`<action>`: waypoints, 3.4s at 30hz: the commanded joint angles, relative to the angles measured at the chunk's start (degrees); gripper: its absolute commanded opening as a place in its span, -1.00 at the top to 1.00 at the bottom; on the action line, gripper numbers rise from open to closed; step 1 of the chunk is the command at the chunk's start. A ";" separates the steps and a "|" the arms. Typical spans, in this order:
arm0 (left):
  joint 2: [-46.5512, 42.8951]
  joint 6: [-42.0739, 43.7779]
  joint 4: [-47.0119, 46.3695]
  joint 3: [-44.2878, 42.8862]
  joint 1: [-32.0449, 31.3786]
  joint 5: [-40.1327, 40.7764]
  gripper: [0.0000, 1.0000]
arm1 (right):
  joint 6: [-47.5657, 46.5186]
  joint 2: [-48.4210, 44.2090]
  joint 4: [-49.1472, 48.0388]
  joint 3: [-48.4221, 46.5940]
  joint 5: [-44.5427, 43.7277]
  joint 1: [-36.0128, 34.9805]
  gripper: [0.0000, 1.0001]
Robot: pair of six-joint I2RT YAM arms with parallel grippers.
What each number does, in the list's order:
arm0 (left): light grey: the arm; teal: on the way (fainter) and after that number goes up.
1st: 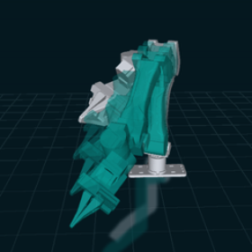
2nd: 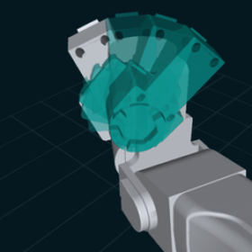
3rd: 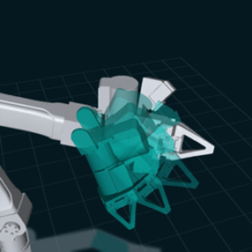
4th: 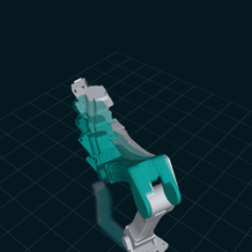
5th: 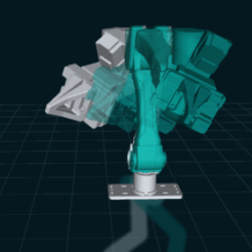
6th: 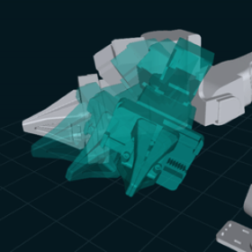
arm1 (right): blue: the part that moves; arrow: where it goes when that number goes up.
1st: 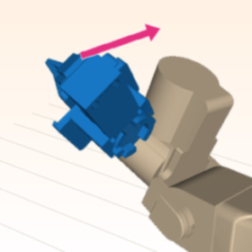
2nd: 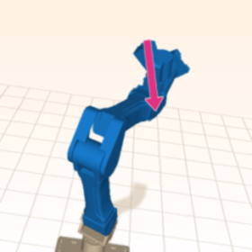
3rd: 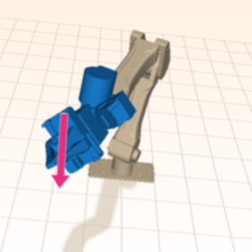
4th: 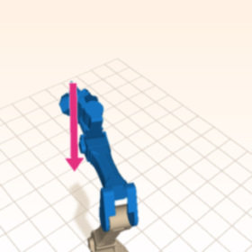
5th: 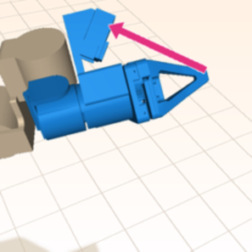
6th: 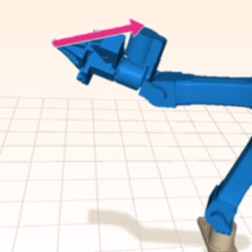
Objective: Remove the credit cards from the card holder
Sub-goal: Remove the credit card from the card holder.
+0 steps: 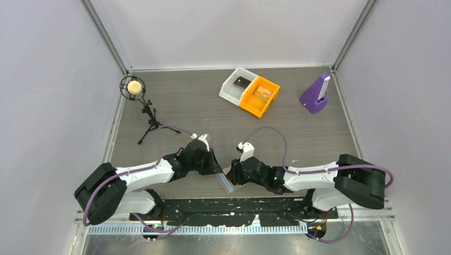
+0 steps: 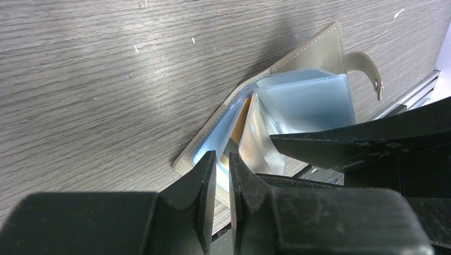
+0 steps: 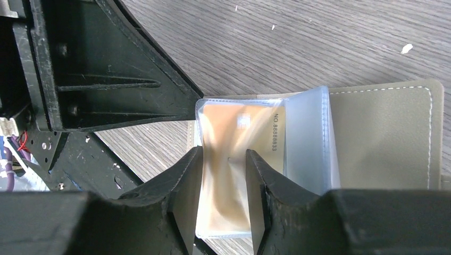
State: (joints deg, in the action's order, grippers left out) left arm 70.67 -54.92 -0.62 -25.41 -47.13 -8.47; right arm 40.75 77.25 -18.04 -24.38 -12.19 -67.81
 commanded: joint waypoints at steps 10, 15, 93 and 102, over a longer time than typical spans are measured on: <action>-3.12 2.33 2.99 -3.44 -0.15 1.01 0.62 | 1.16 -3.33 -2.49 1.38 -0.38 0.73 0.21; -1.90 2.79 3.28 -4.43 -0.15 0.56 0.62 | 1.87 -3.60 -3.77 2.18 0.69 1.12 0.21; 2.76 3.98 4.12 -8.42 0.38 -2.36 0.60 | -3.41 -18.04 8.63 -1.03 5.53 2.24 0.12; 0.43 0.51 -5.40 1.48 0.29 -4.30 0.60 | -1.75 -7.53 2.45 0.11 7.13 4.20 0.12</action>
State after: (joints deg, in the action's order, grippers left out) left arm 71.42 -52.82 0.36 -26.57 -46.85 -12.01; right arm 37.85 67.05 -9.56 -23.46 -6.24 -64.90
